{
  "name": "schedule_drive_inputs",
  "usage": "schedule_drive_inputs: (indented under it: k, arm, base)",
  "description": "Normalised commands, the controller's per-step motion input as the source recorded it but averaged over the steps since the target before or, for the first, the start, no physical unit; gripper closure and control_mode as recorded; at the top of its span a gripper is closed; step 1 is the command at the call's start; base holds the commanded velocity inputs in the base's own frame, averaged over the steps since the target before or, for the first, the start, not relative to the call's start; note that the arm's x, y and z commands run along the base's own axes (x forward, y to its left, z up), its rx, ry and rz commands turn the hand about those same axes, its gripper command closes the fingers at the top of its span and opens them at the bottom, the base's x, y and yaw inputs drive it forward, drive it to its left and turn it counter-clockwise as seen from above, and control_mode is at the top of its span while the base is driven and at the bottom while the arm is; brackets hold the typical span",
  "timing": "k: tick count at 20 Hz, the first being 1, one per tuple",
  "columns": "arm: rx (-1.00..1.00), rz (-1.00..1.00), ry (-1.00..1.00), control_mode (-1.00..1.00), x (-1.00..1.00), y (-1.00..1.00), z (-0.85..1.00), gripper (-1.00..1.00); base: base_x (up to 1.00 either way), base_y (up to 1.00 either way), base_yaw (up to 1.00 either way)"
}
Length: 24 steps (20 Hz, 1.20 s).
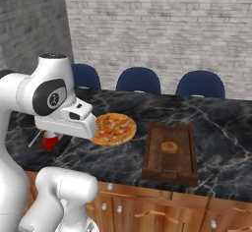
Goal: Take the pizza cutter from the drawer on the left and place it on the dining counter for cutting.
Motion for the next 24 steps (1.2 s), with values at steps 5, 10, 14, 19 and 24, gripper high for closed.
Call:
schedule_drive_inputs:
  k: [5, 10, 14, 19, 24]
  arm:
    - [0.00, -0.03, 0.00, -1.00, 0.03, 0.00, -0.09, 1.00]
    - [0.00, -0.25, 0.00, -1.00, 0.21, 0.09, -0.65, 1.00]
    - [0.00, -0.35, 0.00, -1.00, 0.34, 0.06, -0.66, 1.00]
    - [0.01, -0.30, 0.02, -1.00, 0.41, 0.02, -0.59, 1.00]
    - [0.00, -0.23, 0.02, -1.00, 0.46, 0.00, -0.63, 1.00]
  base:
    - [0.29, 0.00, -0.02]
    - [0.00, 0.00, 0.00]
    - [0.00, 0.00, 0.00]
    - [0.00, 0.00, 0.00]
    - [0.00, 0.00, 0.00]
